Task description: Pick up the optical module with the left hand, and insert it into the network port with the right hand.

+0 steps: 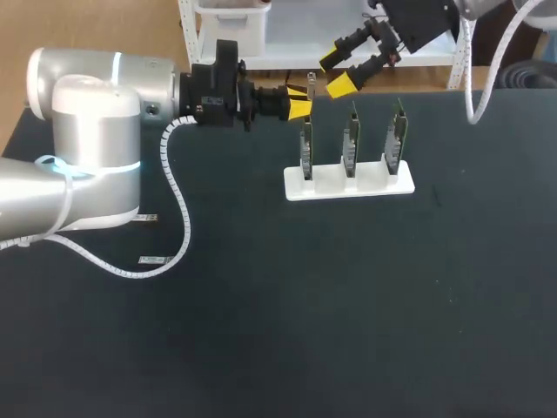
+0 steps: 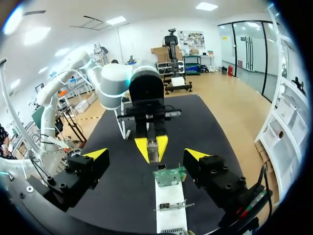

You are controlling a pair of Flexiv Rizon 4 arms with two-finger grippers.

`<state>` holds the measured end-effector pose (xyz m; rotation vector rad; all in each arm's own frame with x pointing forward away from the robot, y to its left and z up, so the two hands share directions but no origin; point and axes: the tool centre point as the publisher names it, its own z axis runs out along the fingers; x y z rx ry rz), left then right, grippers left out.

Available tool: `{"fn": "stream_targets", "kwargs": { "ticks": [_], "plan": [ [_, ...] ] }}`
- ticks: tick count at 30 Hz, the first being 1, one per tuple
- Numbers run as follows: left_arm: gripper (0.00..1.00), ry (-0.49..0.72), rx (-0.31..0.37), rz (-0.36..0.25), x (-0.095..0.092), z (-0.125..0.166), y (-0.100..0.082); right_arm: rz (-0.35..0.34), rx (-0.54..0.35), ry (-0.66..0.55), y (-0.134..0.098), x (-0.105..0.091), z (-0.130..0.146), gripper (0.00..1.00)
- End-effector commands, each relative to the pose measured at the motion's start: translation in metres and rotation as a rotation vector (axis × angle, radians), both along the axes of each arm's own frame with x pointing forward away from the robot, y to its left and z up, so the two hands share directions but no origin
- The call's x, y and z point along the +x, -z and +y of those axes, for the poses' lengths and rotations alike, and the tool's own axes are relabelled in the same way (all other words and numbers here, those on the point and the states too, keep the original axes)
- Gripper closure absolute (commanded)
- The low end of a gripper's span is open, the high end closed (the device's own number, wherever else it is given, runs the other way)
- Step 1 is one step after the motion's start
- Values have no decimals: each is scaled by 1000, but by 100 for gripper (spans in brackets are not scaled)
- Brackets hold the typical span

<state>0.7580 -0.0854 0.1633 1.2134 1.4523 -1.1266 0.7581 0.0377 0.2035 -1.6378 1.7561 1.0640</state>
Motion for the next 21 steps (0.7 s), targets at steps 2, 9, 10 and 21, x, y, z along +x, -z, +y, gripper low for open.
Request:
{"fn": "stream_targets", "kwargs": {
  "ticks": [2,9,10,21],
  "plan": [
    [100,3,4,2,2,0,0,-62,-24,83,-2,-3,-1,0],
    [100,3,4,2,2,0,0,-74,-8,62,-4,-2,3,0],
    [100,3,4,2,2,0,0,-69,-6,53,-3,-2,5,0],
    [100,3,4,2,2,0,0,-62,8,6,2,5,15,0]
  ]
}}
